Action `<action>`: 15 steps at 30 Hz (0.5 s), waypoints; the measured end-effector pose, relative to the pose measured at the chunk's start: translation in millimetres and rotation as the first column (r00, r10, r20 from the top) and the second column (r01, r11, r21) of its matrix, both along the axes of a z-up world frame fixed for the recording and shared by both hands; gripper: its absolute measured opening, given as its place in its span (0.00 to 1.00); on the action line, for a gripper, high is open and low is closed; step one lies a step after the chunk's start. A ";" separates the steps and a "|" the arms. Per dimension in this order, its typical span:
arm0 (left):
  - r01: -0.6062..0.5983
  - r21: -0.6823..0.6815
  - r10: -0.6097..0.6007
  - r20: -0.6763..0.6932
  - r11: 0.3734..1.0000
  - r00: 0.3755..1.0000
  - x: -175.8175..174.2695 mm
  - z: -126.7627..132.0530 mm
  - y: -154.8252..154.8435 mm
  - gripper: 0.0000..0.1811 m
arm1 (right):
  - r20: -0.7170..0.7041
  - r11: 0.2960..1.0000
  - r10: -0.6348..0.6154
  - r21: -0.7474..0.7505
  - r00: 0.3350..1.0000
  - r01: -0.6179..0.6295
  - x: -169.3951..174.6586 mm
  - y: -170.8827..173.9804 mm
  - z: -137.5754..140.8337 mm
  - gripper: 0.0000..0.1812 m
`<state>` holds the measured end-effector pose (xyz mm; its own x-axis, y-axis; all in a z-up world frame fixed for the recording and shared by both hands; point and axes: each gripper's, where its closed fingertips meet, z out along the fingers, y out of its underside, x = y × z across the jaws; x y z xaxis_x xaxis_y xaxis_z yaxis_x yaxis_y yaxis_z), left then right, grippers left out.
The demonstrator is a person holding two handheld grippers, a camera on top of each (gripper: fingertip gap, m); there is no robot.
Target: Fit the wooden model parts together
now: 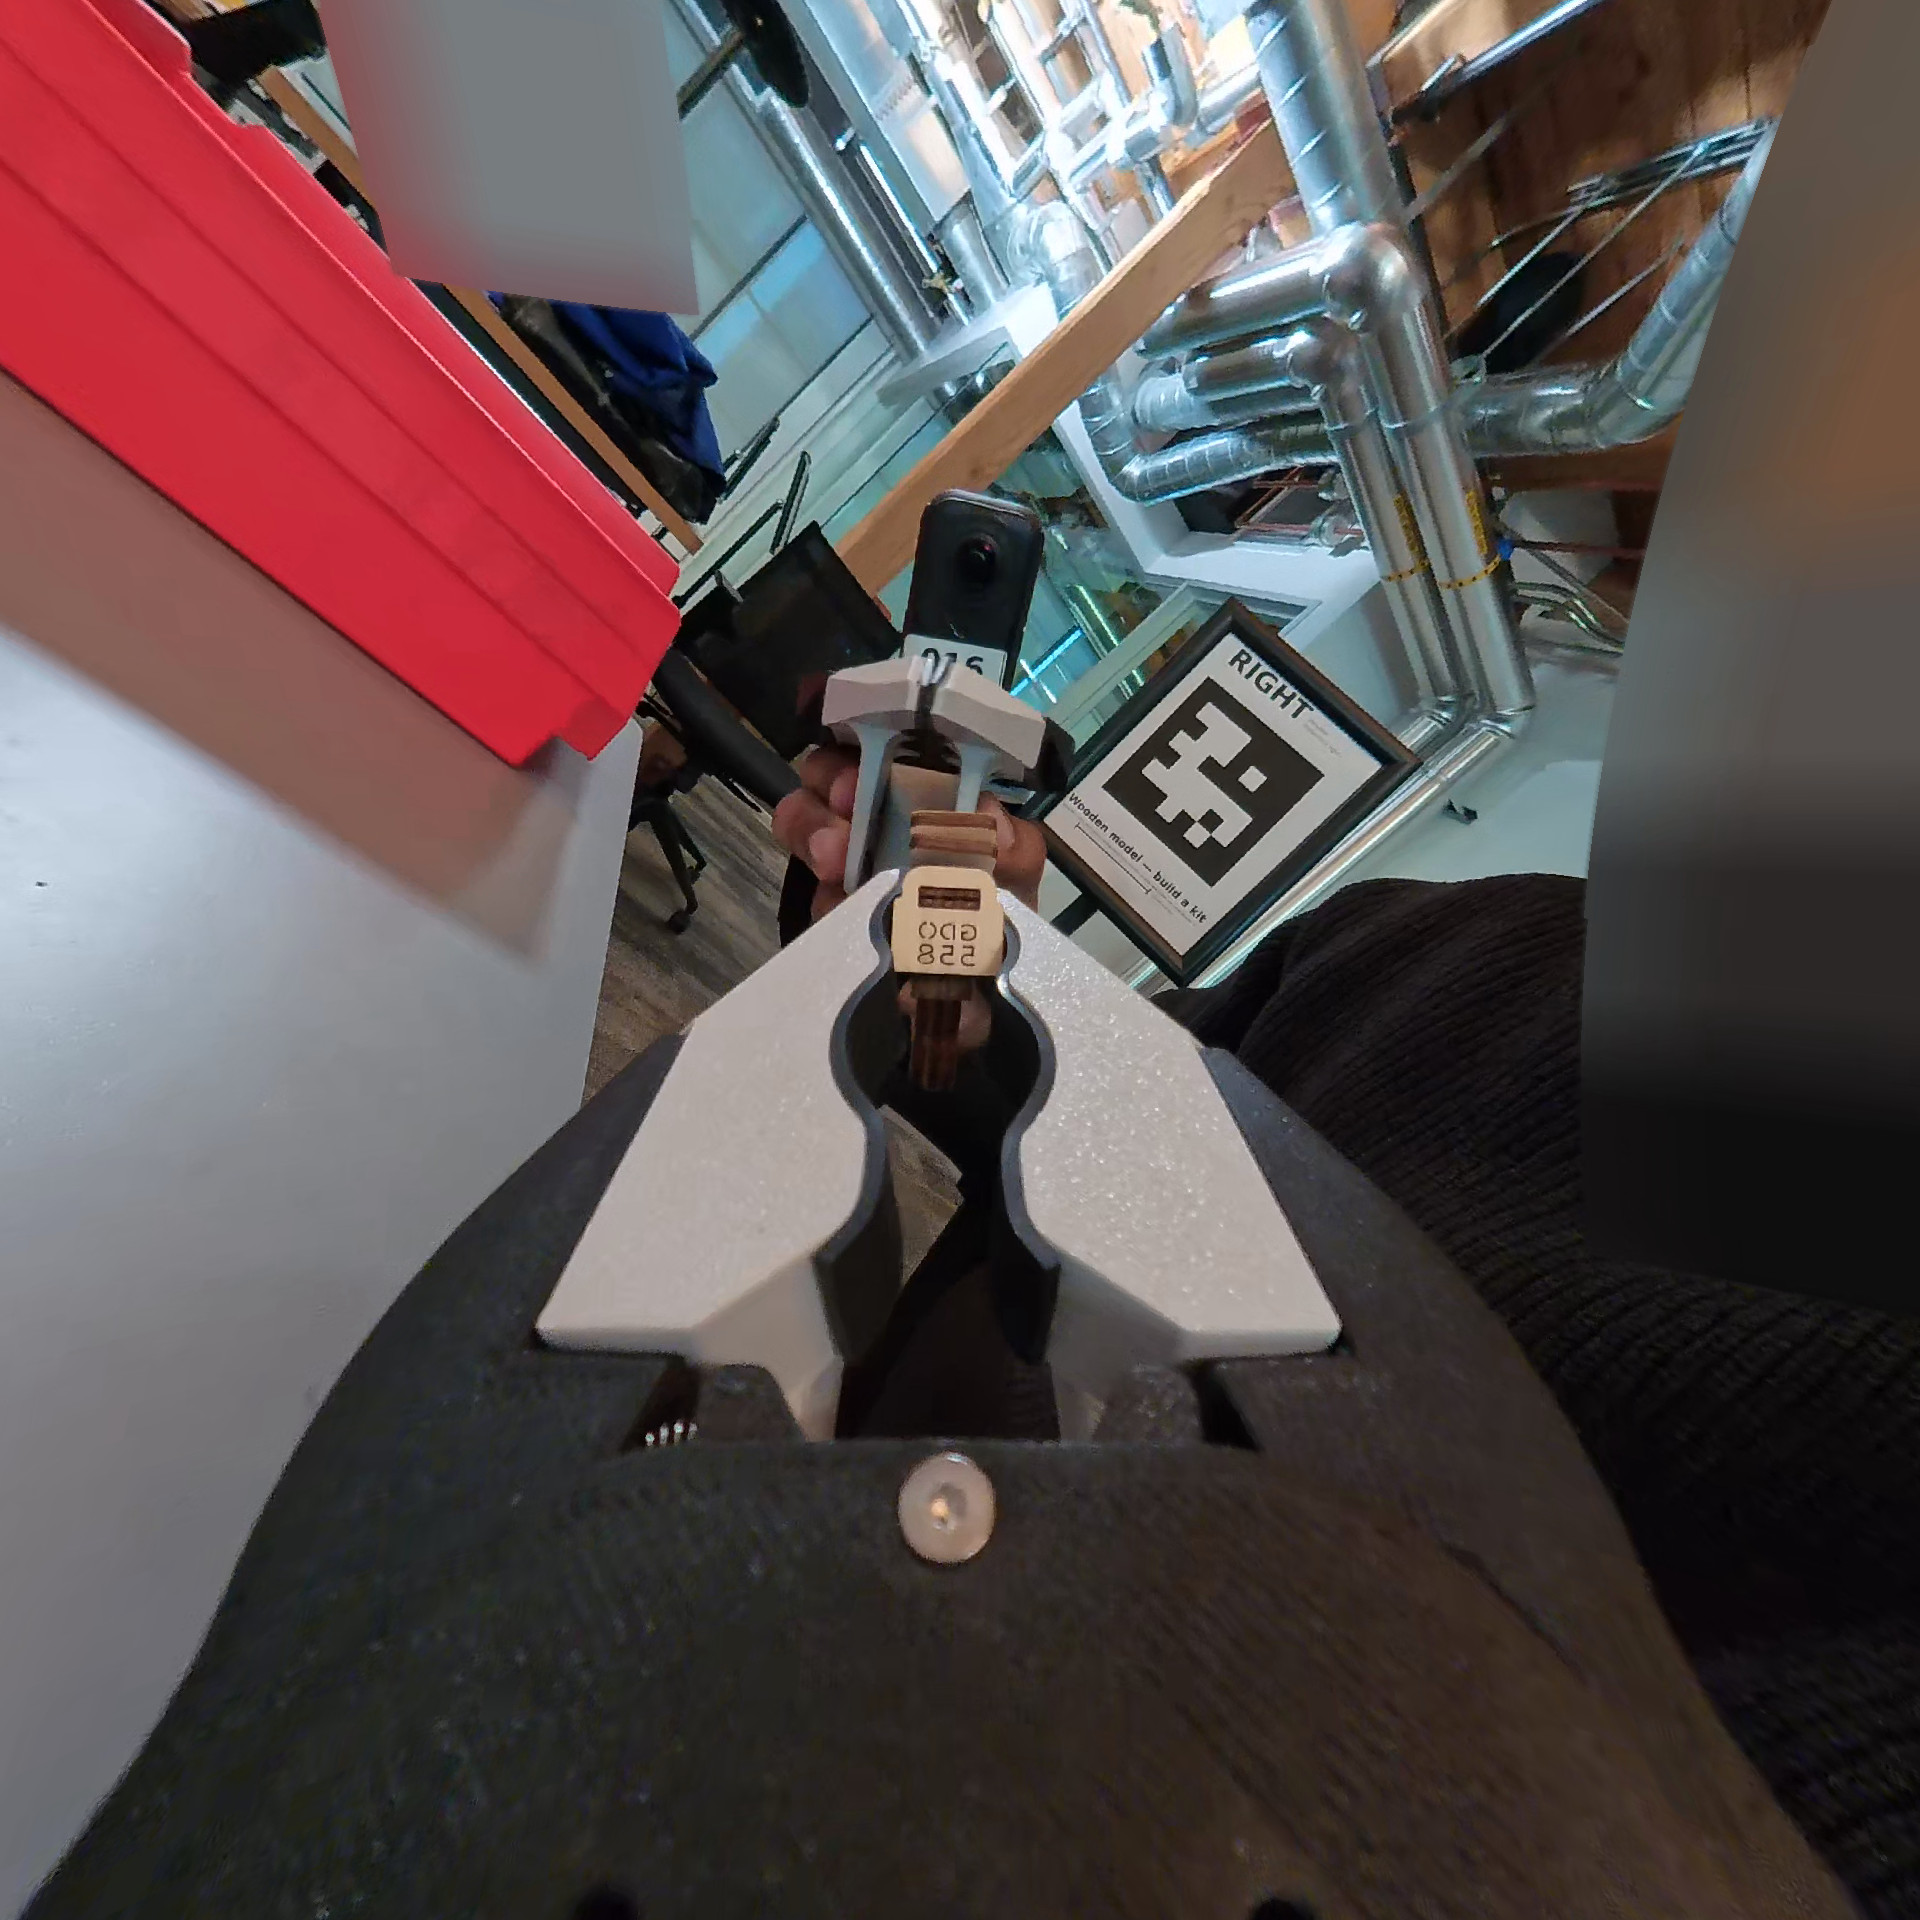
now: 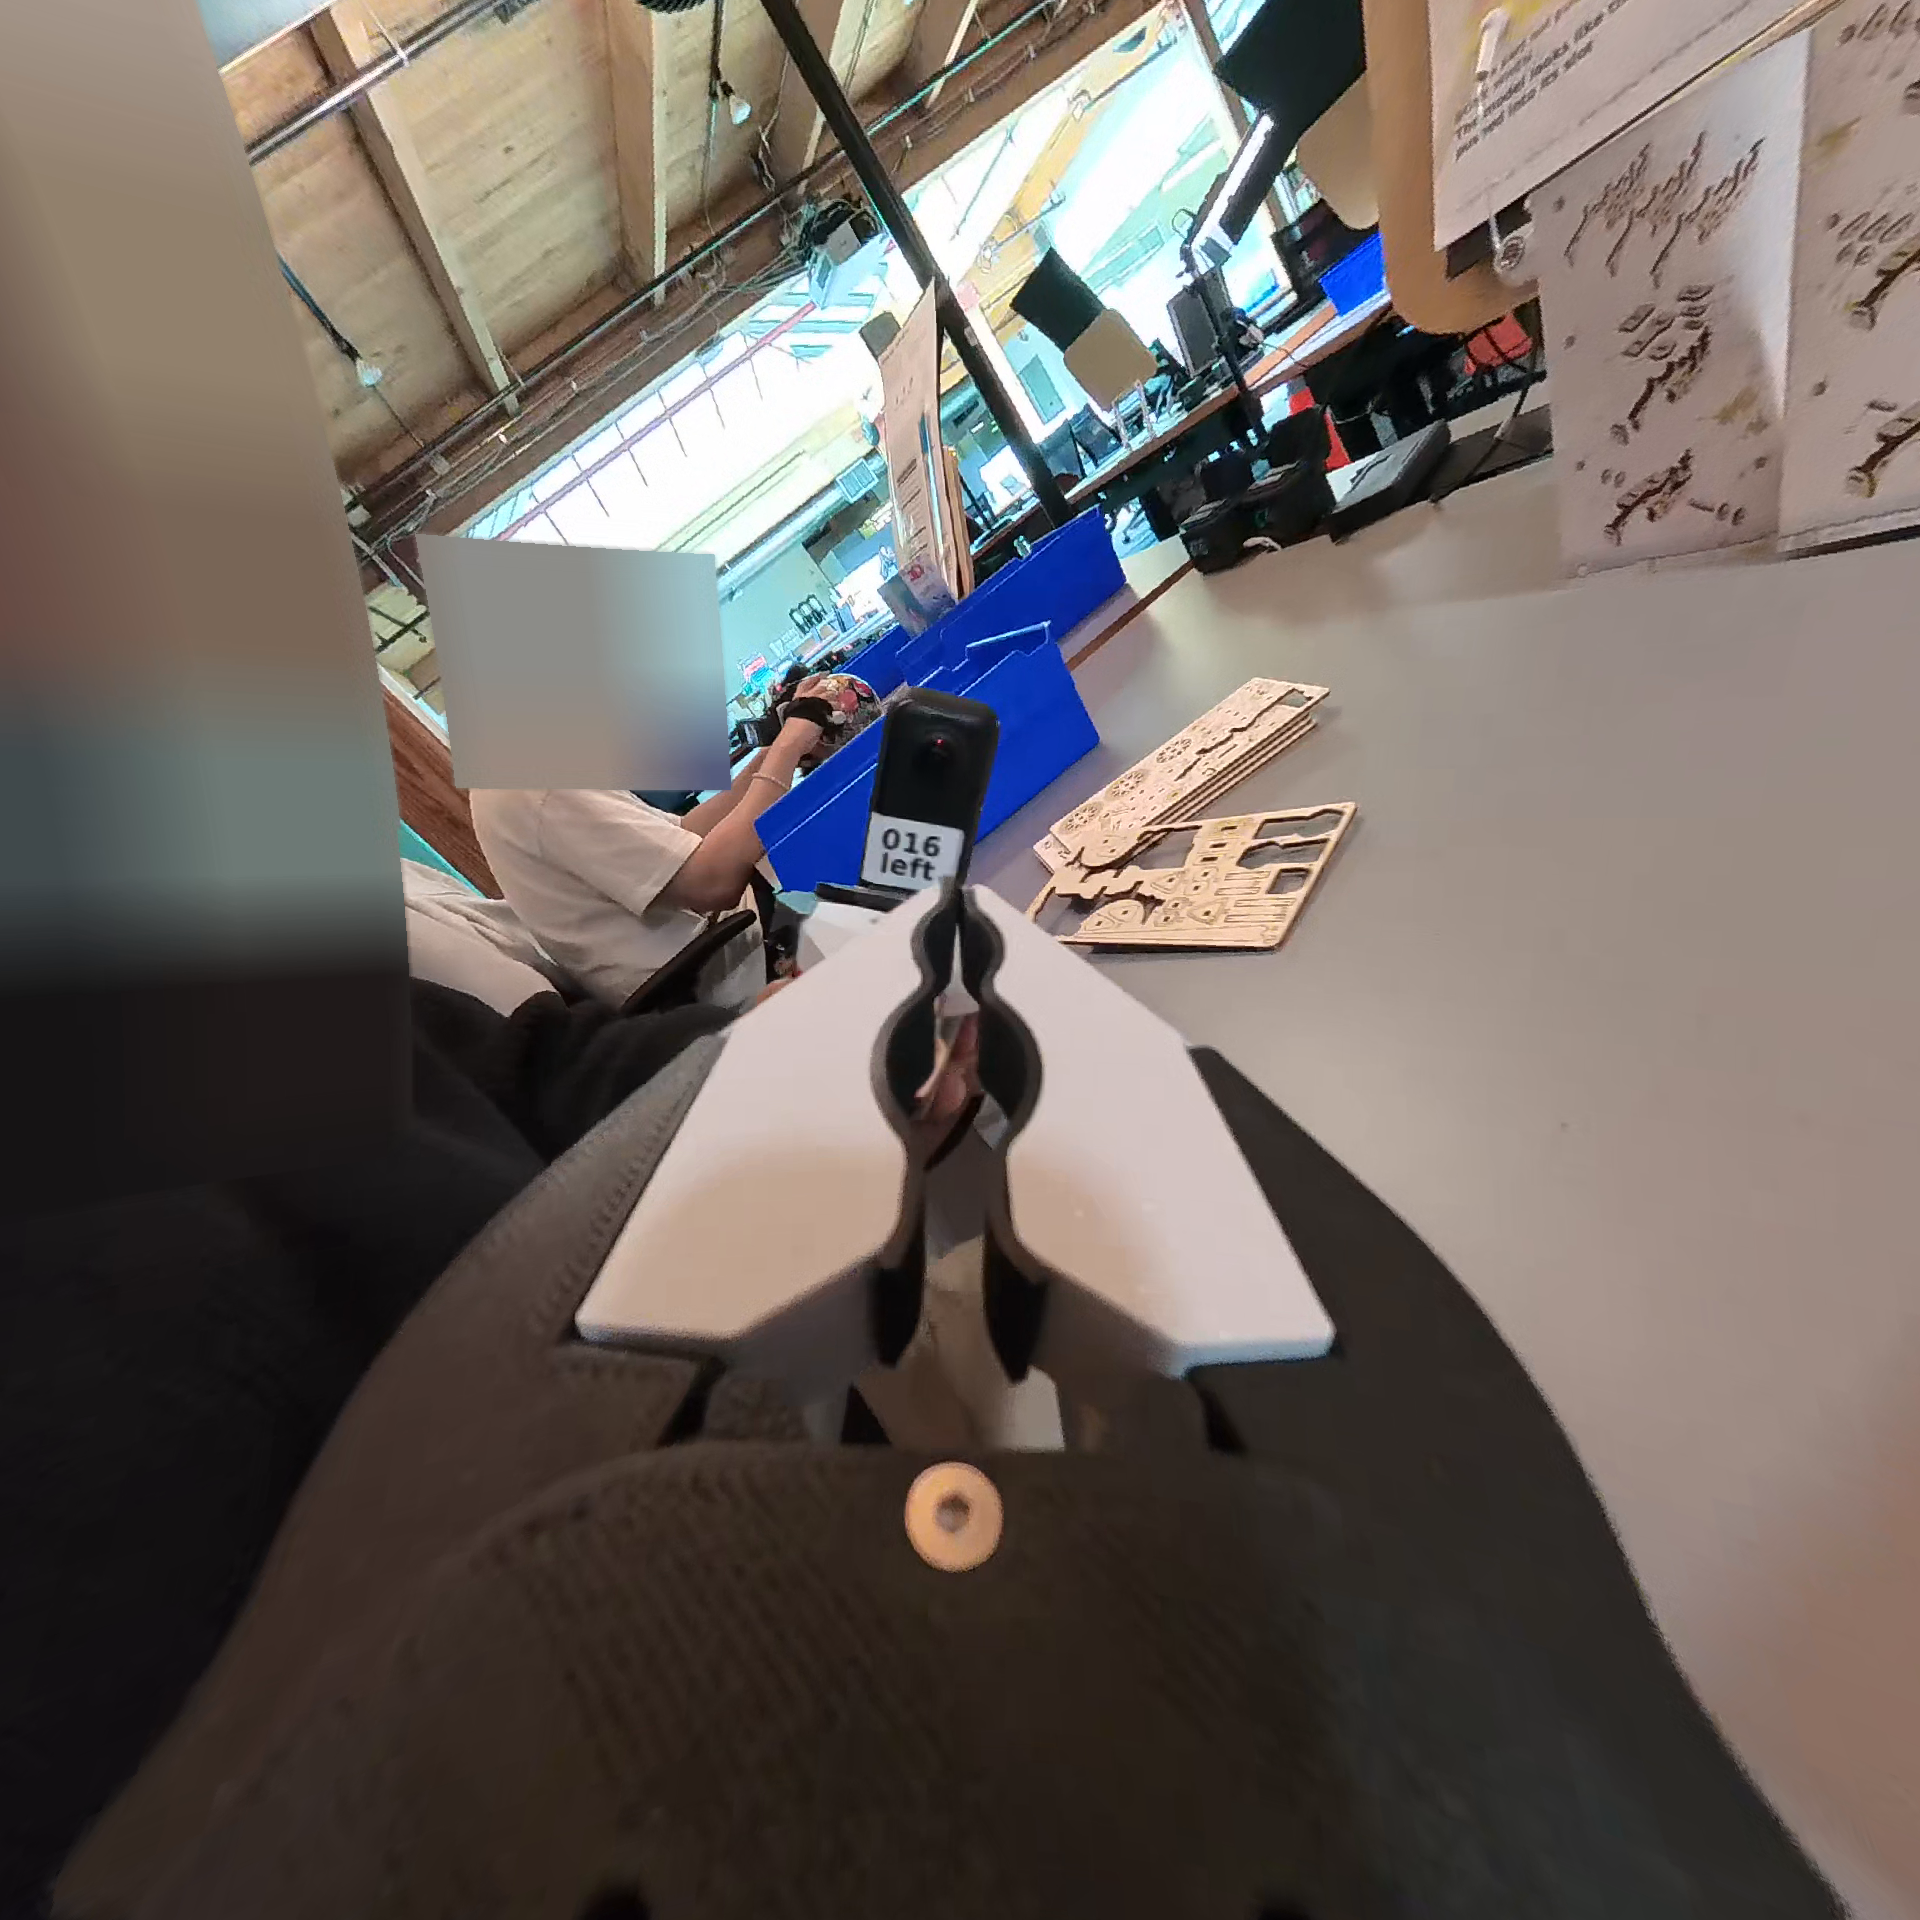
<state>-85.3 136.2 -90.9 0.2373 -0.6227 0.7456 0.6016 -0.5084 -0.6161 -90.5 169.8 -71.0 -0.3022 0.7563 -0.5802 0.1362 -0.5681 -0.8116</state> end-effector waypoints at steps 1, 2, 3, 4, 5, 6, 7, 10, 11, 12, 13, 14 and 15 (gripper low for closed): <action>0.001 -0.002 -0.001 0.001 1.000 1.000 -0.3 -0.1 0.1 0.04 | -0.010 1.000 0.002 -0.001 1.000 -0.002 -0.1 -1.6 1.3 0.00; 0.000 -0.003 0.000 0.004 1.000 1.000 -0.7 0.0 0.1 0.04 | -0.020 1.000 0.002 -0.001 1.000 -0.002 -0.1 -3.2 3.0 0.00; -0.003 -0.005 0.003 0.003 1.000 1.000 -1.1 -0.1 0.3 0.04 | -0.024 1.000 0.011 0.001 1.000 -0.011 -0.3 -6.1 3.4 0.00; -0.001 -0.006 0.001 0.000 1.000 1.000 -0.7 -0.4 0.3 0.04 | -0.004 0.999 0.041 0.005 0.999 -0.041 -2.0 -13.4 -0.8 0.00; 0.000 -0.007 0.000 -0.001 1.000 1.000 -0.1 -0.7 0.2 0.04 | 0.047 0.995 0.100 0.009 0.994 -0.101 -4.8 -25.4 -10.6 0.01; -0.012 -0.015 0.012 -0.011 1.000 1.000 -2.5 -4.2 0.7 0.04 | 0.078 0.991 0.137 -0.006 0.988 -0.137 -6.2 -31.5 -16.0 0.00; -0.010 -0.026 0.010 -0.006 1.000 1.000 -3.5 -5.4 1.8 0.04 | 0.085 0.990 0.139 -0.020 0.987 -0.138 -6.2 -29.7 -16.3 0.00; -0.002 -0.015 0.002 0.003 1.000 1.000 -1.1 -1.4 1.2 0.04 | 0.046 0.999 0.053 0.003 0.998 -0.053 -3.3 -12.5 -8.4 0.00; 0.000 -0.014 0.000 -0.016 1.000 1.000 0.8 -3.3 0.7 0.04 | 0.022 0.999 0.034 -0.005 0.999 -0.034 -1.5 -8.2 -3.2 0.00; 0.004 -0.013 -0.004 -0.016 1.000 1.000 1.9 -3.2 0.2 0.04 | 0.003 1.000 0.022 -0.012 1.000 -0.022 -0.3 -5.7 0.5 0.00; 0.008 -0.014 -0.008 -0.008 1.000 1.000 2.2 -2.2 0.0 0.04 | -0.001 1.000 0.022 -0.012 1.000 -0.022 -0.3 -6.6 0.9 0.00; 0.008 -0.015 -0.008 -0.008 1.000 1.000 2.5 -2.3 0.2 0.04 | 0.015 0.999 0.046 -0.011 0.999 -0.046 -1.8 -12.3 -3.0 0.00; 0.010 -0.016 -0.010 -0.015 1.000 1.000 3.1 -3.4 0.3 0.04 | 0.051 0.995 0.102 -0.012 0.994 -0.101 -4.2 -24.1 -11.0 0.00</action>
<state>-82.2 136.5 -94.3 0.2425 -0.6129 0.7520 0.5874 -0.5241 -0.6166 -94.7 145.7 -81.9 -0.3467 0.7178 -0.6038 0.2350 -0.5567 -0.7968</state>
